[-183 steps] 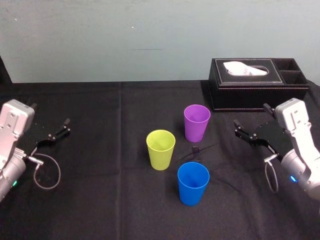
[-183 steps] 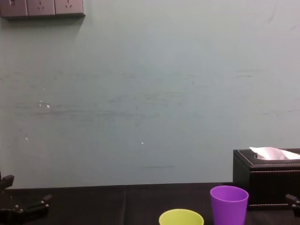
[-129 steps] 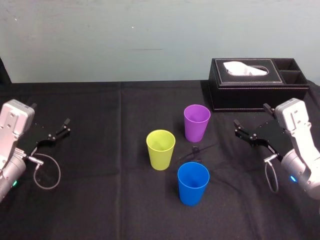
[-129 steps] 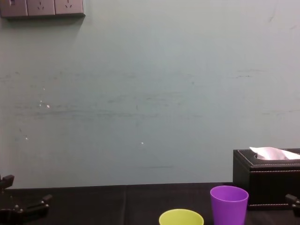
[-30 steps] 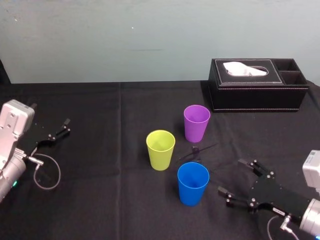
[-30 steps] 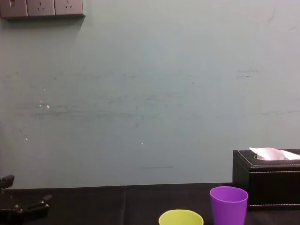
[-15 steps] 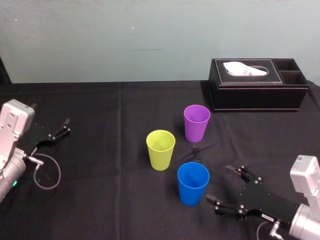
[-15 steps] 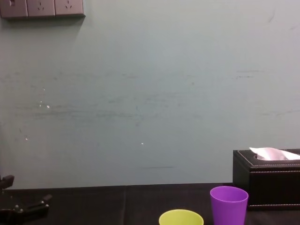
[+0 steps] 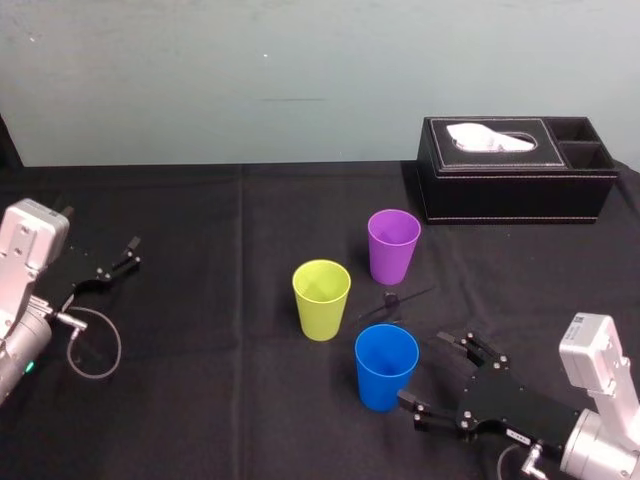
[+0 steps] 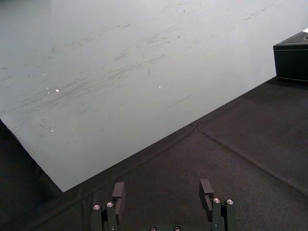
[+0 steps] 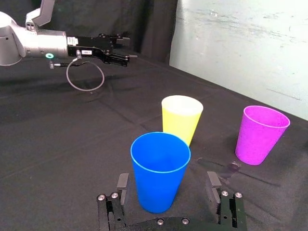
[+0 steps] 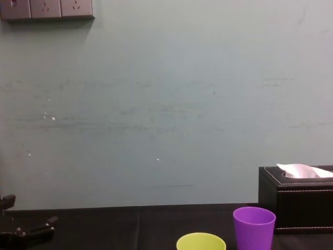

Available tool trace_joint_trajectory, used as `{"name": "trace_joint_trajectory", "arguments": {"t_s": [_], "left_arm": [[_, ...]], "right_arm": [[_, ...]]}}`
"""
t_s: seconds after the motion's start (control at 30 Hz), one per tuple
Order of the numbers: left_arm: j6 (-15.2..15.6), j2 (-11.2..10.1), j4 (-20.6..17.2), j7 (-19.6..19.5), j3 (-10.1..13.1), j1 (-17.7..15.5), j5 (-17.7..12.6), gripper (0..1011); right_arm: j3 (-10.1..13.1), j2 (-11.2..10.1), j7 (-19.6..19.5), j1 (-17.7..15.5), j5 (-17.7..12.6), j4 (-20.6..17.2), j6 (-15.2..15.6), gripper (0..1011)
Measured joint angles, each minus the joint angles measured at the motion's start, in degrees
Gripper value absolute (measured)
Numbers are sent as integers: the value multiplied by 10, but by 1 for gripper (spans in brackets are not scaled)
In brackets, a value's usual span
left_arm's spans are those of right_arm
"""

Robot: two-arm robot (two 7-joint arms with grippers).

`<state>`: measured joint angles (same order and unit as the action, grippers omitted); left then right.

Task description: Stack the three plastic cups sequentially using one hand.

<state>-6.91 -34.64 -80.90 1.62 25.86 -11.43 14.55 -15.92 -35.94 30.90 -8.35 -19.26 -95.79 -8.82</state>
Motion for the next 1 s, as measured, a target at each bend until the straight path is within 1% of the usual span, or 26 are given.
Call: {"name": "trace_joint_trajectory", "arguments": {"t_s": [0.33,1.0], "left_arm": [[0,0,0,0,0,0,0,1010],[0,0,0,0,0,0,0,1010]], "right_arm": [[-6,7,-4,6,7,6,2,1003],[-15,16,-3,20,1,13,15,1003]]}}
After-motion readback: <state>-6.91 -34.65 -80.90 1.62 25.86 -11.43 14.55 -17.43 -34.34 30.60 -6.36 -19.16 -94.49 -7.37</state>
